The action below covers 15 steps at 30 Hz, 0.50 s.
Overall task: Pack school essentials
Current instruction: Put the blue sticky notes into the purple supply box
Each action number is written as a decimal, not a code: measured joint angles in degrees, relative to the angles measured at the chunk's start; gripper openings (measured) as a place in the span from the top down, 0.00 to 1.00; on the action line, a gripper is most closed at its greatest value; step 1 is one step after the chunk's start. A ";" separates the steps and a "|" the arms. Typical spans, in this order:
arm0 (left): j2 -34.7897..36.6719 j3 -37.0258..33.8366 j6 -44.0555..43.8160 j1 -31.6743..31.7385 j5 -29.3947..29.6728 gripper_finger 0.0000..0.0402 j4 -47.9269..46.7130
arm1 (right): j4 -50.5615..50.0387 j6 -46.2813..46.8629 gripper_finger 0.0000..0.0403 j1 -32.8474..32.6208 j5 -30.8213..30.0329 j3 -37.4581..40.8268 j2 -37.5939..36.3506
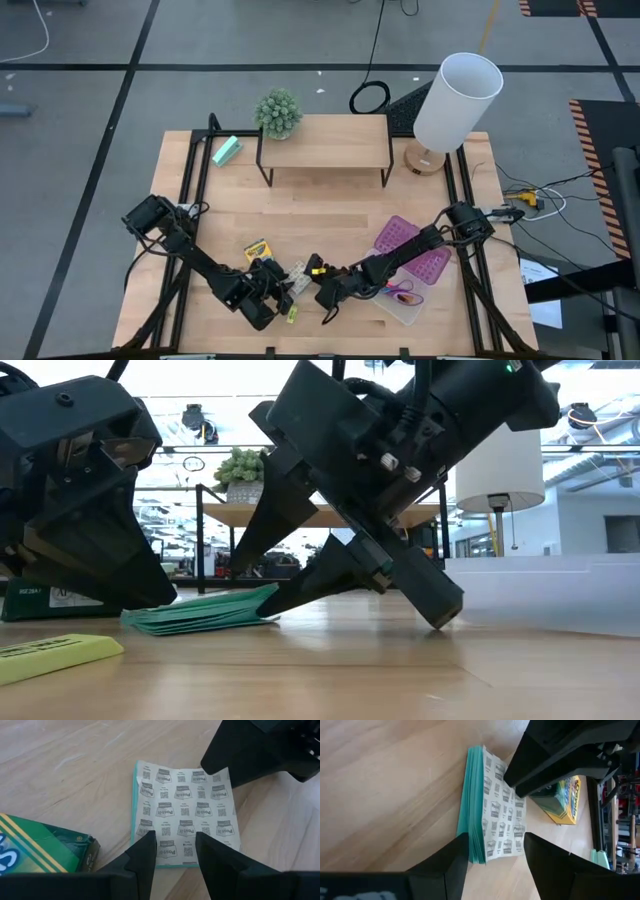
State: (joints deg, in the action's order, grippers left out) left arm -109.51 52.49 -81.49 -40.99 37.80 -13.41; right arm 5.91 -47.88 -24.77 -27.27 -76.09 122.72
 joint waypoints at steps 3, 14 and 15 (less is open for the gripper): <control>0.00 0.00 0.02 0.00 0.00 0.64 0.00 | 0.09 0.02 0.55 -0.01 0.04 0.00 -0.02; -0.02 0.00 0.34 0.00 0.00 0.64 -0.02 | 0.13 0.02 0.70 -0.11 0.22 0.02 -0.07; -0.02 0.00 0.39 0.00 0.02 0.64 -0.04 | 0.13 0.02 0.71 -0.11 0.24 0.02 -0.07</control>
State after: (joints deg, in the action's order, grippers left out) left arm -109.54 52.49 -81.10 -40.99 37.82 -13.45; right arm 6.04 -47.86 -24.88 -27.03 -76.07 122.65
